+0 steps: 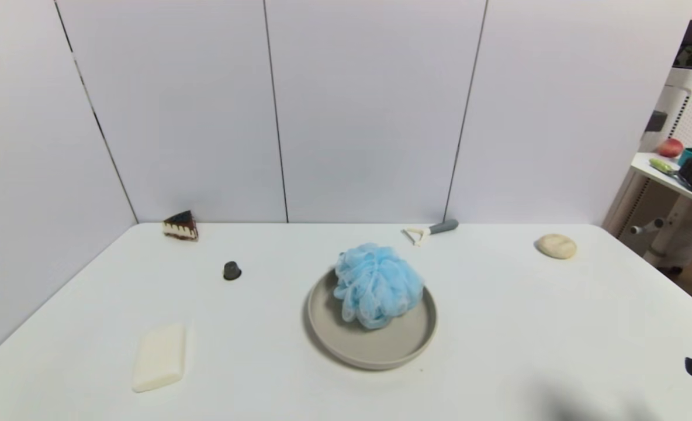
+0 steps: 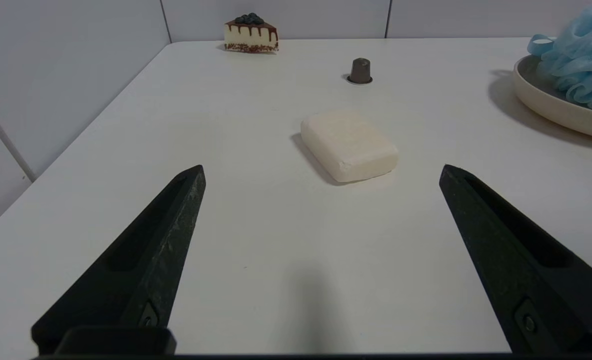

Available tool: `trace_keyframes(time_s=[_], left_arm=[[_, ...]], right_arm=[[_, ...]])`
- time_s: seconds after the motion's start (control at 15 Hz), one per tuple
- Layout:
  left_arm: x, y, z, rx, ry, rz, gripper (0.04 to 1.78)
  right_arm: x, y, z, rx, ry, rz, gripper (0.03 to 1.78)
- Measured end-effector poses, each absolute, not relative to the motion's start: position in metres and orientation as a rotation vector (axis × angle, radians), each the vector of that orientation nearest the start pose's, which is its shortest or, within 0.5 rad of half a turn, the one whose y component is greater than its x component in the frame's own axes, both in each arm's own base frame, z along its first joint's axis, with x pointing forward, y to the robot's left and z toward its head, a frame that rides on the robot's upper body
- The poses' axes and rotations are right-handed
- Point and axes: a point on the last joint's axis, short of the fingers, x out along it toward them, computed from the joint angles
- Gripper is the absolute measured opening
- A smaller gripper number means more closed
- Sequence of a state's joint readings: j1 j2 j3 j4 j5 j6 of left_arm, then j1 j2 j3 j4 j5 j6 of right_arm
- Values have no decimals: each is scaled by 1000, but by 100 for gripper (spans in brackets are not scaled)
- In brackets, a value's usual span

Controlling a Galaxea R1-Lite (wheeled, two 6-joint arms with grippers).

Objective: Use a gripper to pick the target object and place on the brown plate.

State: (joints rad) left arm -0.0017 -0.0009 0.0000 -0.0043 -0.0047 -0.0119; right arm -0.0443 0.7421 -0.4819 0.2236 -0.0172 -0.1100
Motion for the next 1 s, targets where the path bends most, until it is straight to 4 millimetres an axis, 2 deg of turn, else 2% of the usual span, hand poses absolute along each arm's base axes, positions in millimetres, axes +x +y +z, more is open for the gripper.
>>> trace_keyframes(time_s=[0.2, 0.33, 0.53, 0.73, 1.0], left_arm=[[-23, 0, 76, -11, -5, -6, 169], [-23, 0, 76, -12, -5, -6, 169], [-23, 0, 76, -12, -5, -6, 169], [-23, 0, 76, -12, -5, -6, 169], [-23, 0, 76, -12, -5, -6, 169]], right_arm=[[22, -2, 138, -105, 240, -77, 167], [6, -1, 117, -127, 109, -59, 168], [-12, 0, 90, -147, 54, 5, 169], [-20, 1, 77, -144, 35, 57, 169], [-23, 1, 75, -114, 7, 49, 169]])
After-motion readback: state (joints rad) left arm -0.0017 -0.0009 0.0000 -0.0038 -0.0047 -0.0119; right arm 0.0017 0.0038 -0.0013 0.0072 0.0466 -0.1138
